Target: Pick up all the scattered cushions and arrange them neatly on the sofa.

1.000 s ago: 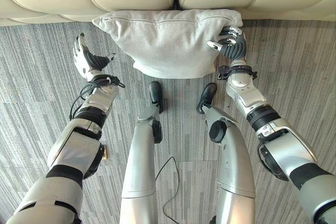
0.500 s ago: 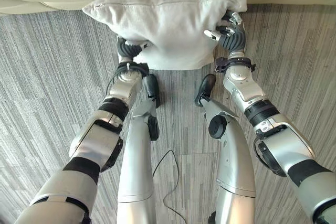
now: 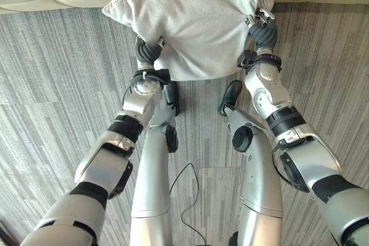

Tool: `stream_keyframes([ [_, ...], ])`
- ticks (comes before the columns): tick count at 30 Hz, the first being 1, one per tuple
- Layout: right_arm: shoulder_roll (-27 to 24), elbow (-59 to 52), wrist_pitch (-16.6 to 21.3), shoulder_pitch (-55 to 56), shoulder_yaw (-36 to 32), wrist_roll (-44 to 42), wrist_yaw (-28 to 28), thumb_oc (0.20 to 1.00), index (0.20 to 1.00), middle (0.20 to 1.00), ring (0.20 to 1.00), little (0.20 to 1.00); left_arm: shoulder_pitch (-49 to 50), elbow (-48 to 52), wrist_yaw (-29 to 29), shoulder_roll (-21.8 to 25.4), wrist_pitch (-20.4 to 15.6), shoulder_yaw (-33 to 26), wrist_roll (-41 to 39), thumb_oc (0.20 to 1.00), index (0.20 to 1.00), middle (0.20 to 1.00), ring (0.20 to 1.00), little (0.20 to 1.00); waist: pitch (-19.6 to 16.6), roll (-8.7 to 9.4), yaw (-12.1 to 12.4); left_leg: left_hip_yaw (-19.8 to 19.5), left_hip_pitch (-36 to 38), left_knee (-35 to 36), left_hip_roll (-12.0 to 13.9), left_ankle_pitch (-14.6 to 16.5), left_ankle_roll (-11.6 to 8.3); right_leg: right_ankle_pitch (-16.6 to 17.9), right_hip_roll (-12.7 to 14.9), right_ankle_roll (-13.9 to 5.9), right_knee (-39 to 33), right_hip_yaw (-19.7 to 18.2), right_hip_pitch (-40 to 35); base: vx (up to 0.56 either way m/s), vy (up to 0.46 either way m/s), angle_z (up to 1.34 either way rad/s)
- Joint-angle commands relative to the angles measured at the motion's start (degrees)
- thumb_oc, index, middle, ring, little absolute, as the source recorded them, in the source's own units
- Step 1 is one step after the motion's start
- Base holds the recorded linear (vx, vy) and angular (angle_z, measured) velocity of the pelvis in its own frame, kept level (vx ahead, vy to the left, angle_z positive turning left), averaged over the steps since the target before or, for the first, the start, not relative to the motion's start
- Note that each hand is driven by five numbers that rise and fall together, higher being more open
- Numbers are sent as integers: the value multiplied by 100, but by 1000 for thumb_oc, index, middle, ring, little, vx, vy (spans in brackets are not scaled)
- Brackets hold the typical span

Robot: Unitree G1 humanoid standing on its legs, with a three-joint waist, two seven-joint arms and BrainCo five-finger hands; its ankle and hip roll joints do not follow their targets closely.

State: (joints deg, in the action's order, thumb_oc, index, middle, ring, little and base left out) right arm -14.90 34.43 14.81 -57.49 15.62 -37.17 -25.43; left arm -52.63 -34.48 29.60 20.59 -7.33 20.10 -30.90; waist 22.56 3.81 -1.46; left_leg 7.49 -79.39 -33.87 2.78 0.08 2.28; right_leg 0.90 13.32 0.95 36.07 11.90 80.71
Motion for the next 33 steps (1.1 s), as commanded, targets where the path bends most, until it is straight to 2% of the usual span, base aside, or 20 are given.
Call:
stream_keyframes([
  [1, 424, -872, 565, 650, 503, 291, 484, 200, 200, 200, 200, 200, 153, 1383, -270, -587, -816, 128, 871, 200, 200, 200, 200, 200, -798, -255, -105, -496, 495, 661, 20, 201, -511, -569, -159, -792, -257, -87, -594, -62, -22, 4],
  [6, 232, -1768, 527, 1417, 461, 703, 617, 200, 200, 200, 200, 200, 820, 2227, -304, -492, -775, 51, 1288, 200, 200, 200, 200, 200, -841, -249, -123, -582, 1389, 1174, 5, 124, -578, -463, -199, -815, -678, -36, -1410, -51, -37, -1],
  [7, 186, -2172, 500, 1841, 476, 834, 715, 200, 200, 200, 200, 200, 1229, 2620, -375, -466, -792, 40, 1380, 200, 200, 200, 200, 200, -866, -249, -126, -599, 1873, 1368, 33, 109, -611, -412, -178, -815, -905, -13, -1868, -31, -35, 0],
  [10, 62, -2697, 456, 2486, 432, 1023, 892, 200, 200, 200, 200, 200, 1796, 3017, -481, -396, -820, -40, 1415, 200, 200, 200, 200, 200, -1004, -232, -117, -635, 2664, 1743, 3, 96, -642, -364, -172, -833, -1246, 48, -2572, -17, -47, -2],
  [11, 18, -2832, 417, 2696, 407, 1053, 945, 200, 200, 200, 200, 200, 1988, 3176, -521, -356, -812, -64, 1447, 200, 200, 200, 200, 200, -1018, -236, -118, -639, 3011, 1922, -1, 59, -652, -333, -177, -833, -1423, 103, -2902, -57, -29, -1],
  [12, -17, -2978, 411, 2902, 334, 1123, 969, 200, 200, 200, 200, 200, 2165, 3270, -555, -333, -805, -101, 1471, 200, 200, 200, 200, 200, -1043, -218, -120, -611, 3199, 2042, -42, -103, -636, -176, -160, -785, -1571, 187, -3096, -40, -16, 1],
  [15, -58, -3249, 352, 3449, 191, 1159, 1099, 200, 200, 200, 200, 200, 2754, 3555, -652, -272, -837, -148, 1513, 200, 200, 200, 200, 200, -1105, -227, -114, -574, 4151, 2443, -44, -151, -671, -103, -199, -802, -2014, 291, -4036, 52, -28, 0],
  [16, -11, -3401, 356, 3812, 101, 1119, 1194, 200, 200, 200, 200, 200, 3157, 3699, -729, -266, -860, -223, 1504, 200, 200, 200, 200, 200, -1175, -215, -106, -543, 4711, 2646, -28, -172, -698, -75, -234, -823, -2294, 338, -4625, 85, -39, 2],
  [18, -11, -3408, 352, 3823, 101, 1121, 1193, 200, 200, 200, 200, 200, 3167, 3706, -729, -266, -857, -222, 1505, 200, 200, 200, 200, 200, -1149, -216, -103, -544, 4759, 2667, -25, -178, -699, -69, -240, -823, -2315, 342, -4673, 53, -22, -2],
  [19, -8, -3475, 343, 3979, 100, 1100, 1266, 200, 200, 200, 200, 200, 3345, 3744, -777, -263, -867, -247, 1474, 200, 200, 200, 200, 200, -1198, -211, -106, -535, 4993, 2748, -26, -186, -708, -52, -252, -823, -2451, 361, -4943, 119, -29, -6],
  [21, -54, -3853, 276, 4676, -56, 965, 1522, 200, 200, 200, 200, 200, 4192, 3973, -948, -153, -893, -442, 1325, 200, 200, 200, 200, 200, -1354, -221, -109, -416, 6156, 3177, 55, -227, -781, -13, -393, -867, -3008, 389, -6196, 218, -39, -9],
  [22, -53, -3857, 274, 4678, -57, 965, 1522, 200, 200, 200, 200, 200, 4195, 3977, -948, -151, -891, -443, 1325, 200, 200, 200, 200, 200, -1356, -219, -115, -420, 6155, 3194, 48, -251, -776, 11, -390, -868, -3032, 395, -6201, 166, -33, -9],
  [25, -67, -3909, 228, 4937, -51, 933, 1642, 200, 200, 200, 200, 200, 4601, 3914, -971, -210, -888, -522, 1153, 200, 200, 200, 200, 200, -1627, -235, -108, -331, 6999, 3497, 99, -232, -830, -60, -553, -896, -3374, 337, -7059, 127, -69, -8],
  [27, -68, -3938, 213, 4957, -52, 959, 1646, 200, 200, 200, 200, 200, 4673, 3936, -955, -222, -883, -560, 1141, 200, 200, 200, 200, 200, -1652, -238, -99, -302, 7175, 3578, 109, -235, -844, -85, -595, -891, -3424, 319, -7220, 84, -65, -13],
  [29, -158, -4035, 117, 5146, -77, 1168, 1602, 200, 200, 200, 200, 200, 4916, 3965, -930, -291, -826, -635, 1070, 200, 200, 200, 200, 200, -1768, -258, -66, -270, 7626, 3806, 183, -281, -916, -235, -729, -836, -3571, 325, -7658, 160, -145, -4],
  [33, -223, -4075, 38, 5312, -147, 1344, 1549, 200, 200, 200, 200, 200, 5138, 3937, -978, -352, -772, -639, 966, 200, 200, 200, 200, 200, -1798, -245, -40, -258, 7798, 3856, 248, -294, -980, -316, -823, -785, -3664, 341, -7875, 84, -127, 2],
])
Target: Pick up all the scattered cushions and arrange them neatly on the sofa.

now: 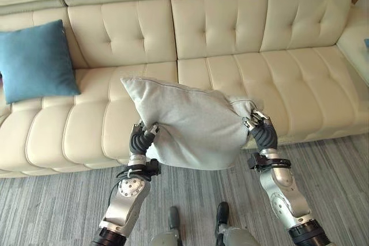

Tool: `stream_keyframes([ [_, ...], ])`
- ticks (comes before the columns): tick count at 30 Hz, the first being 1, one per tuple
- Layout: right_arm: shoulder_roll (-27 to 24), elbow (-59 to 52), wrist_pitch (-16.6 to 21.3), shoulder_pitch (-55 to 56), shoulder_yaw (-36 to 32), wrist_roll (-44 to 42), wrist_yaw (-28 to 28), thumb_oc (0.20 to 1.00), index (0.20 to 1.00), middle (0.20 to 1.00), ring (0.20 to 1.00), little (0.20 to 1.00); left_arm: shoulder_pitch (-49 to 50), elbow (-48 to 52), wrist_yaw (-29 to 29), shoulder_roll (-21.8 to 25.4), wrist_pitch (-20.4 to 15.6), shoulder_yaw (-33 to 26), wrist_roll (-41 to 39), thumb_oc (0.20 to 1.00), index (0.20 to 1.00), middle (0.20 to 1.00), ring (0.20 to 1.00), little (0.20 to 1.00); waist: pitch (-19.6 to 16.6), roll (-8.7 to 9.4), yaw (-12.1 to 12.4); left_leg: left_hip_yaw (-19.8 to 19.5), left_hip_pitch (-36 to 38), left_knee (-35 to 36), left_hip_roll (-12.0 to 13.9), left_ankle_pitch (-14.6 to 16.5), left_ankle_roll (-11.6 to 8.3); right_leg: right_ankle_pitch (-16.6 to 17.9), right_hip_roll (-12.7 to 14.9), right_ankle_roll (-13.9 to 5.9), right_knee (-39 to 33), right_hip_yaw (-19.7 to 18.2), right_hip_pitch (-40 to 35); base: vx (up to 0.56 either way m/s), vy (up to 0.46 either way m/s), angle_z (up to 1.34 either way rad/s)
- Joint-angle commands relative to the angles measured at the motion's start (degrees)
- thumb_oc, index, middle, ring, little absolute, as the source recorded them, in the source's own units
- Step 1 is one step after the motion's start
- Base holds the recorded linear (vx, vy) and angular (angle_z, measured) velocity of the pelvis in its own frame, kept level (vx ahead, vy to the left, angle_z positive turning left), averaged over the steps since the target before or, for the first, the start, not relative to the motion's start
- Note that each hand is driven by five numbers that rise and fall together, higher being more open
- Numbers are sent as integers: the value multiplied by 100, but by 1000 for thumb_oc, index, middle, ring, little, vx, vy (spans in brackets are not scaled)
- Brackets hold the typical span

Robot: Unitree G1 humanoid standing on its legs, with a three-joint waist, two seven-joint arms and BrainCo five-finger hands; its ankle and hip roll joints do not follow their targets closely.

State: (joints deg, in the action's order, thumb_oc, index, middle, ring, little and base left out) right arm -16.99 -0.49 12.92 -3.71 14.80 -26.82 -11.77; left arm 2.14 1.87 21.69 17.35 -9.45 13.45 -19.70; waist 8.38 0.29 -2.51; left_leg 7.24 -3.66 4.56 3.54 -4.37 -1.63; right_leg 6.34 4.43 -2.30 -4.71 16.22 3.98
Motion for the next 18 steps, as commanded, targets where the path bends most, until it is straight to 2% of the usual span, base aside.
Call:
stream_keyframes([
  [1, -18, -594, 199, -1, -76, 326, 184, 200, 200, 200, 200, 200, -248, 304, -230, -40, -550, 9, -215, 200, 200, 200, 200, 200, -387, 112, 72, -246, 257, 5, 205, 160, -591, -874, 43, -445, 403, -105, -240, 49, -148, 5],
  [4, -31, -581, 188, 120, -121, 377, 188, 200, 200, 200, 200, 200, -75, 243, -334, -87, -500, -32, -416, 200, 200, 200, 200, 200, -336, 149, 102, -269, 223, -206, 244, 266, -573, -945, -23, -385, 398, -146, -314, 17, -134, 2],
  [5, -51, -553, 169, 210, -128, 429, 176, 200, 200, 200, 200, 200, 15, 185, -388, -144, -470, -45, -636, 200, 200, 200, 200, 200, -190, 217, 139, -304, 43, -877, 286, 365, -538, -1010, -37, -290, 453, -157, -352, -36, -146, -1],
  [7, -70, -527, 158, 242, -155, 457, 142, 200, 200, 200, 200, 200, 59, 98, -389, -188, -451, -73, -718, 200, 200, 200, 200, 200, -8, 280, 206, -414, -331, -1659, 237, 261, -542, -1051, -26, -194, 465, -141, -424, -40, -154, 4],
  [9, -90, -464, 135, 251, -162, 511, 111, 200, 200, 200, 200, 200, 80, 18, -380, -235, -450, -114, -768, 200, 200, 200, 200, 200, 83, 323, 271, -550, -714, -2203, 125, 213, -475, -1086, -22, -147, 452, -120, -475, 2, -87, 2],
  [10, -82, -450, 111, 241, -170, 522, 116, 200, 200, 200, 200, 200, 93, 22, -396, -239, -453, -139, -769, 200, 200, 200, 200, 200, 90, 332, 285, -587, -907, -2251, 54, 247, -433, -1098, -18, -151, 435, -120, -469, 54, -51, 0],
  [13, -114, -426, 71, 250, -221, 637, 108, 200, 200, 200, 200, 200, 166, 27, -422, -236, -406, -211, -731, 200, 200, 200, 200, 200, 15, 367, 337, -418, -1221, -1959, 21, 356, -313, -1172, 2, -192, 367, -93, -521, 138, -8, 11],
  [14, -123, -377, 38, 226, -221, 674, 53, 200, 200, 200, 200, 200, 178, 20, -416, -212, -347, -252, -706, 200, 200, 200, 200, 200, -46, 323, 425, -317, -1377, -1488, 50, 142, -312, -1242, -74, -211, 327, -106, -620, 158, 36, 4],
  [15, -122, -375, 39, 226, -220, 675, 52, 200, 200, 200, 200, 200, 180, 23, -415, -212, -344, -252, -705, 200, 200, 200, 200, 200, -46, 335, 432, -301, -1345, -1433, 41, 114, -312, -1244, -62, -213, 327, -117, -621, 396, 113, -4],
  [16, -102, -295, 11, 158, -248, 688, -30, 200, 200, 200, 200, 200, 181, 77, -353, -167, -294, -342, -645, 200, 200, 200, 200, 200, -49, 251, 557, -213, -1673, -697, 119, -381, -472, -1416, -202, -215, 310, -169, -813, 329, 105, -1],
  [18, -75, -294, -4, 133, -303, 707, -60, 200, 200, 200, 200, 200, 152, 101, -354, -166, -294, -379, -594, 200, 200, 200, 200, 200, -56, 256, 614, -10, -1803, -482, 143, -457, -507, -1500, -222, -214, 270, -220, -1001, 366, 142, -3],
])
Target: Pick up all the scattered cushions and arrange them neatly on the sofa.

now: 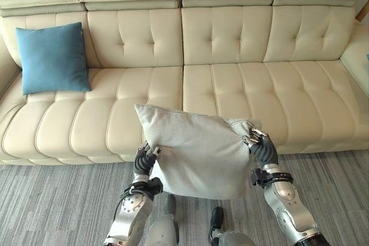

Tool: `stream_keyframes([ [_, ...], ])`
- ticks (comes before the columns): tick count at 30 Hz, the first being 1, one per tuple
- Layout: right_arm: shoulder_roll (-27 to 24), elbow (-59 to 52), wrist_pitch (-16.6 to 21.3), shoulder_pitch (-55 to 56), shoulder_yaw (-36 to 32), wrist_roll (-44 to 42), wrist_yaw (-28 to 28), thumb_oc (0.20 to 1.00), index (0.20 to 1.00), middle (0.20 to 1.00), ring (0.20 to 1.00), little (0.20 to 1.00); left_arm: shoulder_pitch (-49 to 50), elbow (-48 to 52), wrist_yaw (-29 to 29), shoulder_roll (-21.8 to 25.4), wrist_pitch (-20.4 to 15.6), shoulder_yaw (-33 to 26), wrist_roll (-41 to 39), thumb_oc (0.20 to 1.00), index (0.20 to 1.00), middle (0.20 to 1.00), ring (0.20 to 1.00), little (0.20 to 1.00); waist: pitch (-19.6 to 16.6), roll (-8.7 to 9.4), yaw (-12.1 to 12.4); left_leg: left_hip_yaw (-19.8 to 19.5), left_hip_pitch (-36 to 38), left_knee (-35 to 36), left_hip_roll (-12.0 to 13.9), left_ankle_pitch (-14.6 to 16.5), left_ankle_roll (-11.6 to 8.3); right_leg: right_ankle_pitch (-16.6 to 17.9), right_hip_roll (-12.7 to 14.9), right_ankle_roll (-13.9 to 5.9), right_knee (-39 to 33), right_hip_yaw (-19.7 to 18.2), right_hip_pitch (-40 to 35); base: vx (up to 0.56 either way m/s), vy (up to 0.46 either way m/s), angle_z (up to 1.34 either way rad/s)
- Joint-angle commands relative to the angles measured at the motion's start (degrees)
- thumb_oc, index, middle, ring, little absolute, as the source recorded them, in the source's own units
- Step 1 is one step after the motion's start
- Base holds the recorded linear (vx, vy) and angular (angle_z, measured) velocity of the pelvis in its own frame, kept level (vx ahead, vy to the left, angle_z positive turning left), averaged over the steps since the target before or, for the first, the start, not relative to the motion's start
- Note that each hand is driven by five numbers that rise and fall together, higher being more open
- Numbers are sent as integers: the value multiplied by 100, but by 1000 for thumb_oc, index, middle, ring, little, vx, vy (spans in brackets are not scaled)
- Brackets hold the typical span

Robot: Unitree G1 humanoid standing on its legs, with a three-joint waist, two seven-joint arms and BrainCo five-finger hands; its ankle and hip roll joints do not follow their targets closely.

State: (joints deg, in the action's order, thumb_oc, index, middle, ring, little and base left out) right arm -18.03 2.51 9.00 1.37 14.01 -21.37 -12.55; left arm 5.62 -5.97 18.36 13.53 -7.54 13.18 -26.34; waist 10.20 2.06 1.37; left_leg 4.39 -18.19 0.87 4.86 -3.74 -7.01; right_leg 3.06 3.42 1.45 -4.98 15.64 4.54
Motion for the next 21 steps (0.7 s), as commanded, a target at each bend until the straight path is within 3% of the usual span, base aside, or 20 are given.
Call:
stream_keyframes([
  [1, 52, -614, 386, -352, -214, 164, 61, 200, 200, 200, 200, 200, -155, 902, -54, 214, -509, -397, 59, 200, 200, 200, 200, 200, -319, 57, 261, 335, -174, 142, 56, -505, 76, -1208, -147, -634, 281, -220, -1163, 341, 144, -24],
  [3, 135, -649, 396, -328, -225, 227, 90, 200, 200, 200, 200, 200, -112, 963, -53, 251, -511, -391, 114, 200, 200, 200, 200, 200, -467, 92, 264, 309, -33, -21, 4, -646, 146, -1299, -58, -688, 355, -265, -1319, 486, 243, -59],
  [5, 214, -613, 365, -352, -221, 271, 144, 200, 200, 200, 200, 200, -158, 973, -59, 382, -473, -395, 162, 200, 200, 200, 200, 200, -500, 283, 301, 441, 111, -270, -138, -320, 390, -1296, 202, -823, 928, -345, -1270, 439, 307, -15],
  [6, 284, -617, 352, -374, -207, 314, 200, 200, 200, 200, 200, 200, -165, 1028, -63, 458, -456, -421, 199, 200, 200, 200, 200, 200, -496, 307, 296, 509, 335, -239, -198, -124, 552, -1022, 363, -981, 1796, -374, -863, 249, 240, 14],
  [8, 333, -604, 340, -403, -186, 399, 242, 200, 200, 200, 200, 200, -152, 1039, -71, 537, -456, -432, 274, 200, 200, 200, 200, 200, -475, 292, 217, 593, 594, -158, -275, 54, 698, -573, 507, -1212, 2600, -393, -455, 188, 194, -23],
  [10, 400, -629, 327, -390, -163, 400, 293, 200, 200, 200, 200, 200, -156, 1063, -81, 549, -463, -425, 304, 200, 200, 200, 200, 200, -437, 174, 138, 601, 860, -16, -247, 126, 750, -368, 555, -1216, 3065, -375, 23, 246, 122, -37],
  [11, 416, -639, 300, -388, -168, 400, 327, 200, 200, 200, 200, 200, -80, 1096, -157, 531, -471, -466, 309, 200, 200, 200, 200, 200, -399, 17, 47, 615, 1105, 109, -209, 226, 692, -649, 676, -1065, 2424, -131, 305, 402, 0, -33],
  [12, 415, -626, 282, -391, -187, 385, 332, 200, 200, 200, 200, 200, -27, 1098, -239, 508, -454, -479, 306, 200, 200, 200, 200, 200, -353, -31, -12, 590, 1271, 127, -206, 295, 641, -530, 680, -1029, 1657, -51, 433, 447, -128, -35],
  [13, 429, -641, 277, -379, -242, 365, 332, 200, 200, 200, 200, 200, -6, 1111, -266, 464, -451, -550, 303, 200, 200, 200, 200, 200, -310, -14, -60, 553, 1433, 177, -211, 324, 574, -263, 686, -1127, 987, -19, 583, 245, -141, -19],
  [16, 460, -665, 287, -316, -291, 354, 329, 200, 200, 200, 200, 200, -49, 1075, -294, 433, -495, -602, 367, 200, 200, 200, 200, 200, -273, 45, -87, 546, 1646, 234, -205, 408, 488, 21, 711, -1216, 442, 114, 585, 190, -197, 35],
  [21, 444, -586, 314, -164, -270, 224, 415, 200, 200, 200, 200, 200, -8, 1032, -316, 289, -537, -584, 410, 200, 200, 200, 200, 200, -419, 138, -145, 425, 1812, 41, -118, 612, 376, 162, 604, -1111, 191, 101, 193, 184, -176, 38],
])
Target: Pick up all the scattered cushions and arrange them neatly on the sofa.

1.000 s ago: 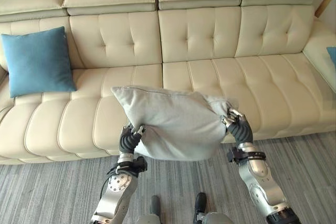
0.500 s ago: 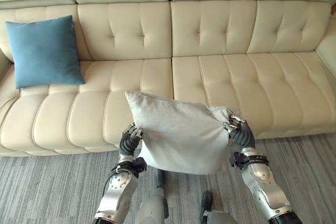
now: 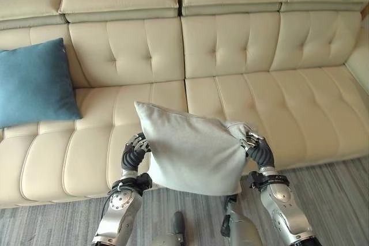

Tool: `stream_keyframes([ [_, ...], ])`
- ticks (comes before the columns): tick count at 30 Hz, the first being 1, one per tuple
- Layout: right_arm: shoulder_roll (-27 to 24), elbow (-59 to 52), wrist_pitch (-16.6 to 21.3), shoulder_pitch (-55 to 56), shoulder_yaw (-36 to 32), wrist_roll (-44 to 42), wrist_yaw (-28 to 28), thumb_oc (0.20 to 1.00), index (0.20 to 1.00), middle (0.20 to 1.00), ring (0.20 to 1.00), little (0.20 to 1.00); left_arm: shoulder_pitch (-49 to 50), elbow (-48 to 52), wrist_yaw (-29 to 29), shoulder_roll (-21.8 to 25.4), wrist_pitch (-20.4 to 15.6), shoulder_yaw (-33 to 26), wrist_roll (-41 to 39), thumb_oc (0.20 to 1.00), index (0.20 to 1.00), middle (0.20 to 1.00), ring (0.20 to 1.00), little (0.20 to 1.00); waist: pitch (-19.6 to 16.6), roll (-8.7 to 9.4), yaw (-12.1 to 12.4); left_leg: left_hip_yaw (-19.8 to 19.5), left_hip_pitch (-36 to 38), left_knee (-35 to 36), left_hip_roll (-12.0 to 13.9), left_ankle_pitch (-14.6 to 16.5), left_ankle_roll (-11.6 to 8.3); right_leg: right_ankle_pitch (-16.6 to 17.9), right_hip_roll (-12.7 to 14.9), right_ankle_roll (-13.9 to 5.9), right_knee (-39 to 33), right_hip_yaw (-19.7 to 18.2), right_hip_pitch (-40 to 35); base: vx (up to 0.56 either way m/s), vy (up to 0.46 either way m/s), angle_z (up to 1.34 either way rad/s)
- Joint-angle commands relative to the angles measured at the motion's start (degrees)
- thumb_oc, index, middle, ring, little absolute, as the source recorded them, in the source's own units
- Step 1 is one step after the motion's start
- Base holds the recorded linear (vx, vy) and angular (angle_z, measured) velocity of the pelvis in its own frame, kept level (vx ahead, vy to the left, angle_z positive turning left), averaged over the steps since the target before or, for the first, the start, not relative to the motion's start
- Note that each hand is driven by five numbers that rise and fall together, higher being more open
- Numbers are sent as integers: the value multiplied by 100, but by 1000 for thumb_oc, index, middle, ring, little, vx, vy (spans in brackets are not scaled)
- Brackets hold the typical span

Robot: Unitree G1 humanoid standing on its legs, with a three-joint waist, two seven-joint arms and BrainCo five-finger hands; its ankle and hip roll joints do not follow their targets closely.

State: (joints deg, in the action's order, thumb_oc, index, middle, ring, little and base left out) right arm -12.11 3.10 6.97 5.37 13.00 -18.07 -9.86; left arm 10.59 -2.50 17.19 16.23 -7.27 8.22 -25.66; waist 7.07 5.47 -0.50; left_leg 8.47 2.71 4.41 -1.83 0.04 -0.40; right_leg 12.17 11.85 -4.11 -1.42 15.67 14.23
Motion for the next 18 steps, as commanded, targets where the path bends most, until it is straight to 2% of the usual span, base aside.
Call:
stream_keyframes([
  [1, -212, -615, 565, -502, -213, -188, 125, 200, 200, 200, 200, 200, -493, 653, -178, -55, -557, -102, 310, 200, 200, 200, 200, 200, -157, -194, 47, -24, -290, -610, 637, 369, -365, -846, -310, -486, -156, 108, -959, 158, -185, 6],
  [3, -285, -620, 551, -463, -239, -243, 118, 200, 200, 200, 200, 200, -492, 624, -144, -98, -528, -72, 272, 200, 200, 200, 200, 200, -121, -185, 39, -135, -451, -1120, 694, 467, -418, -975, -347, -366, -130, 133, -1104, 143, -194, 6],
  [5, -354, -633, 571, -478, -243, -301, 82, 200, 200, 200, 200, 200, -549, 541, -58, -134, -554, -53, 212, 200, 200, 200, 200, 200, -43, -168, 55, -318, -734, -1690, 700, 381, -491, -1106, -389, -249, -89, 128, -1190, 57, -101, 10],
  [7, -384, -640, 570, -495, -245, -310, 76, 200, 200, 200, 200, 200, -585, 526, -26, -139, -567, -56, 194, 200, 200, 200, 200, 200, -3, -163, 57, -424, -896, -1776, 692, 354, -499, -1161, -399, -225, -98, 144, -1227, 40, -22, -8],
  [10, -430, -612, 544, -541, -242, -344, 49, 200, 200, 200, 200, 200, -564, 541, -22, -121, -495, -62, 180, 200, 200, 200, 200, 200, -7, -157, 122, -538, -1200, -1073, 813, -35, -511, -1244, -443, -248, -167, 174, -1348, 96, 31, -2],
  [11, -434, -623, 542, -521, -246, -320, 59, 200, 200, 200, 200, 200, -543, 543, -42, -117, -497, -54, 172, 200, 200, 200, 200, 200, -22, -209, 124, -475, -1133, -719, 880, -137, -521, -1298, -491, -257, -150, 180, -1362, 97, 59, 5],
  [12, -435, -626, 542, -522, -254, -295, 40, 200, 200, 200, 200, 200, -540, 535, -29, -112, -486, -43, 171, 200, 200, 200, 200, 200, -28, -241, 123, -471, -1143, -659, 911, -238, -539, -1352, -511, -242, -129, 188, -1369, 110, 71, 3],
  [18, -425, -664, 498, -467, -234, -220, 28, 200, 200, 200, 200, 200, -389, 536, -92, -53, -438, 11, 221, 200, 200, 200, 200, 200, -197, -284, 122, -327, -713, -233, 865, -283, -557, -1371, -527, -233, -134, 137, -1487, 101, 79, -1],
])
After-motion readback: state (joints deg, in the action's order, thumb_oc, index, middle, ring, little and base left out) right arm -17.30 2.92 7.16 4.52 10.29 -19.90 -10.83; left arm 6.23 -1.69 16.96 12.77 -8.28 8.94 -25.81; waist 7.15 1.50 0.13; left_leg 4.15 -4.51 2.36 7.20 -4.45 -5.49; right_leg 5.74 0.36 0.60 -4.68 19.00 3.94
